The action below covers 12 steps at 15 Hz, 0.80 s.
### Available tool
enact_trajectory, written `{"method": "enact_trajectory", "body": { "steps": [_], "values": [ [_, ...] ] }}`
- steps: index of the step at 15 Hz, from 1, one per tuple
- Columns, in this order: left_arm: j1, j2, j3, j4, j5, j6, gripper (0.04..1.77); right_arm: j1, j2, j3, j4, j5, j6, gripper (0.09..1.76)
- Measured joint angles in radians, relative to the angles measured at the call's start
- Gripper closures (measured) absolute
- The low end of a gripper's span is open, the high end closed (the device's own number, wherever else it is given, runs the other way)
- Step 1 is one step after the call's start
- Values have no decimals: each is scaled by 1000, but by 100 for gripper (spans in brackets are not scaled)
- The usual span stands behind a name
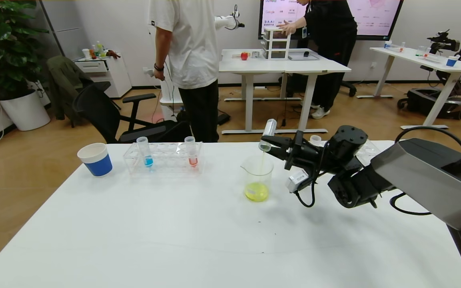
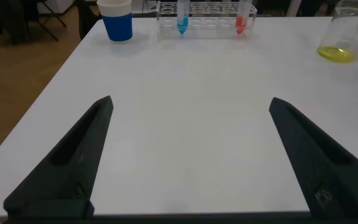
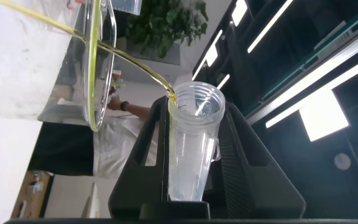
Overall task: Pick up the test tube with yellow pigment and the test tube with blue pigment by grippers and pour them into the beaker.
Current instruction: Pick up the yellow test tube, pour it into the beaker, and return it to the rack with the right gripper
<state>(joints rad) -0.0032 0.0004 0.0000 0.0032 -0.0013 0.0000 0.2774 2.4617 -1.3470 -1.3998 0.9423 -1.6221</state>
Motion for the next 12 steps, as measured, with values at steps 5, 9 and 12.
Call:
{"method": "enact_trajectory", "body": {
  "steps": [5, 9, 12],
  "values": [
    [0, 0, 0, 0, 0, 0, 6, 2, -18, 8, 0, -10, -63, 135],
    [0, 0, 0, 0, 0, 0, 6, 22, -31, -2, -4, -54, 15, 135],
    [0, 0, 0, 0, 0, 0, 6, 19, -84, -12, -4, -163, 245, 135]
  ]
}}
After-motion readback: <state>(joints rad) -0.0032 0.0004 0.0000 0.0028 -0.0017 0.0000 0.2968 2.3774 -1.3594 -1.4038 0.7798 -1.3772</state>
